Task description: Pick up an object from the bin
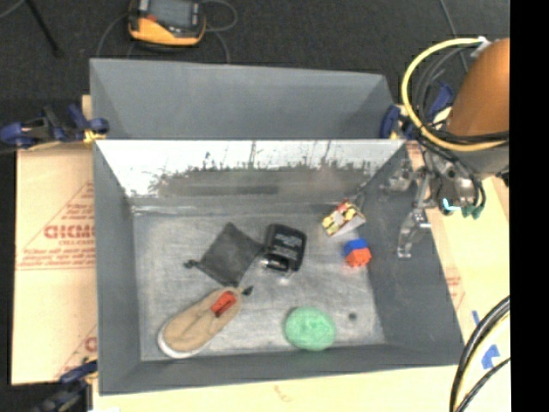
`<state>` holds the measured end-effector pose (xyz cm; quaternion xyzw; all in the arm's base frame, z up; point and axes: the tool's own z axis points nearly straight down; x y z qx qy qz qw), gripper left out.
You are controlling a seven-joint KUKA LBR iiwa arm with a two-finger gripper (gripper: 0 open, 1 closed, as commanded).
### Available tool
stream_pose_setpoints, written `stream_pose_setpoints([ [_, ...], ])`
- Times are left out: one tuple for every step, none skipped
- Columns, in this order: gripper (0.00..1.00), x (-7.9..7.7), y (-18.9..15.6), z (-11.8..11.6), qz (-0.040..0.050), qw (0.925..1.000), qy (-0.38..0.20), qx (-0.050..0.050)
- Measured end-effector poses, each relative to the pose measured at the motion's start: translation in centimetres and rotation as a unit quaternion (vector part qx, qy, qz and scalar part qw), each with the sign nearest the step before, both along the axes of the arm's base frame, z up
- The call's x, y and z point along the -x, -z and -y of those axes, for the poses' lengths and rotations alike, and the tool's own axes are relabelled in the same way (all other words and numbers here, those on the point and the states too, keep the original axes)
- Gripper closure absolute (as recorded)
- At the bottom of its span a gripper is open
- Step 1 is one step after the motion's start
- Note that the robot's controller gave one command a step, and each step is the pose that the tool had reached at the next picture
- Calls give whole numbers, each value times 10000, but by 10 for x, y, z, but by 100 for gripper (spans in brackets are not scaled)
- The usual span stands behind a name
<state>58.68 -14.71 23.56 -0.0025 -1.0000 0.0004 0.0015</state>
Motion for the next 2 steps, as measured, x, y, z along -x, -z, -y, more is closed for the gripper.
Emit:
stream_pose_setpoints([
  [0, -1, -5, -1, 41, 10000, -20, 7],
  [0, -66, 72, 14, 80, 9997, -237, 18],
])
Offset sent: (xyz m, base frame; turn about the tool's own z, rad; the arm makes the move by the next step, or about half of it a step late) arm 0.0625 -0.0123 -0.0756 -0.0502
